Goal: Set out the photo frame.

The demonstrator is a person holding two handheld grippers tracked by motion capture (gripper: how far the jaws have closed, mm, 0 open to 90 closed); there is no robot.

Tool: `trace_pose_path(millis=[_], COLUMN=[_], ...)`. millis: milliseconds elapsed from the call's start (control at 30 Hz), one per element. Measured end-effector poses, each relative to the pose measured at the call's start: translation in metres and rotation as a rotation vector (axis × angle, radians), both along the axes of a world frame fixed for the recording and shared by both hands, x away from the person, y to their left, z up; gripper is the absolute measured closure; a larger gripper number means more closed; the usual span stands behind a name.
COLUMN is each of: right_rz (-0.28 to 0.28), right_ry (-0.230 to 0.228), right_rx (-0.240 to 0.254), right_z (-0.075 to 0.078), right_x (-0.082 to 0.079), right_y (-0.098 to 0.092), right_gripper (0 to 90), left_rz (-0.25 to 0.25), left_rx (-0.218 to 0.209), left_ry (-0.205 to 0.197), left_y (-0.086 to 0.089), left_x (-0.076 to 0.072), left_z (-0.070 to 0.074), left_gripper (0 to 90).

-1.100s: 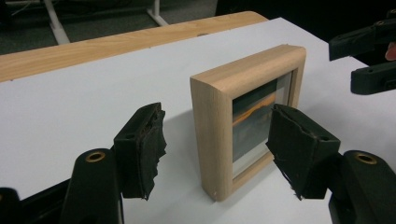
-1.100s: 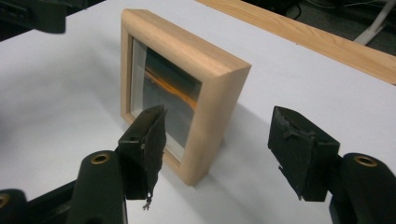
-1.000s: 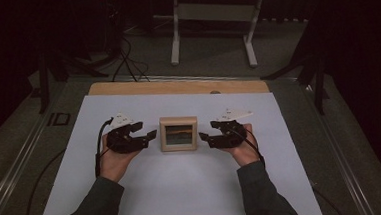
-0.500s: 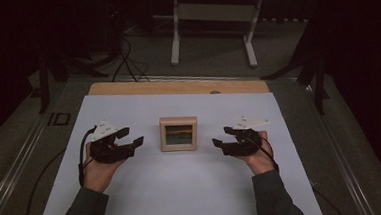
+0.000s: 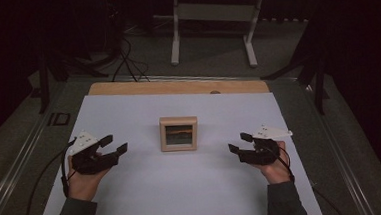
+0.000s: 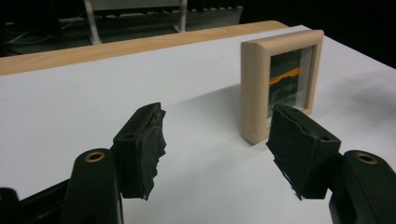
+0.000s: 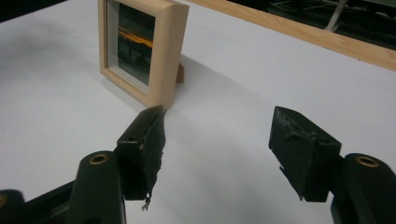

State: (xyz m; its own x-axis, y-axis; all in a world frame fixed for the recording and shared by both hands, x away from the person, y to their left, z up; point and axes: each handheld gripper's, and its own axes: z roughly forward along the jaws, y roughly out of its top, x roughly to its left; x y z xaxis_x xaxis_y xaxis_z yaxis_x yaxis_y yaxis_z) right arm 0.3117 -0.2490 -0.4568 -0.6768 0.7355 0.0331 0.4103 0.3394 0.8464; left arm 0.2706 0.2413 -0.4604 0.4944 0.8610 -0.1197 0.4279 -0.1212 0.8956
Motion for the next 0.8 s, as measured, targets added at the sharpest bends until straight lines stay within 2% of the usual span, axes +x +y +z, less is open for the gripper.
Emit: trace_pose_path(millis=[267,567,767,800], right_rz=[-0.041,-0.095,-0.143,-0.153], right_ry=[-0.018,-0.015,-0.011,-0.012], right_rx=[0.048,0.074,0.092,0.088], right_z=[-0.009,-0.023,-0.03,-0.032], right_x=[-0.014,-0.026,-0.033,-0.034], right_y=[-0.015,-0.03,-0.044,-0.047], right_gripper=[35.5,35.5,35.5,35.5], left_rz=[0.038,0.067,0.079,0.086], left_rx=[0.008,0.028,0.073,0.093], left_ry=[-0.009,0.01,0.026,0.022], left_y=[0.018,0.027,0.027,0.027], left_x=[-0.011,-0.023,-0.029,-0.03], left_z=[-0.008,-0.022,-0.031,-0.033], left_gripper=[35.6,35.5,35.0,35.0])
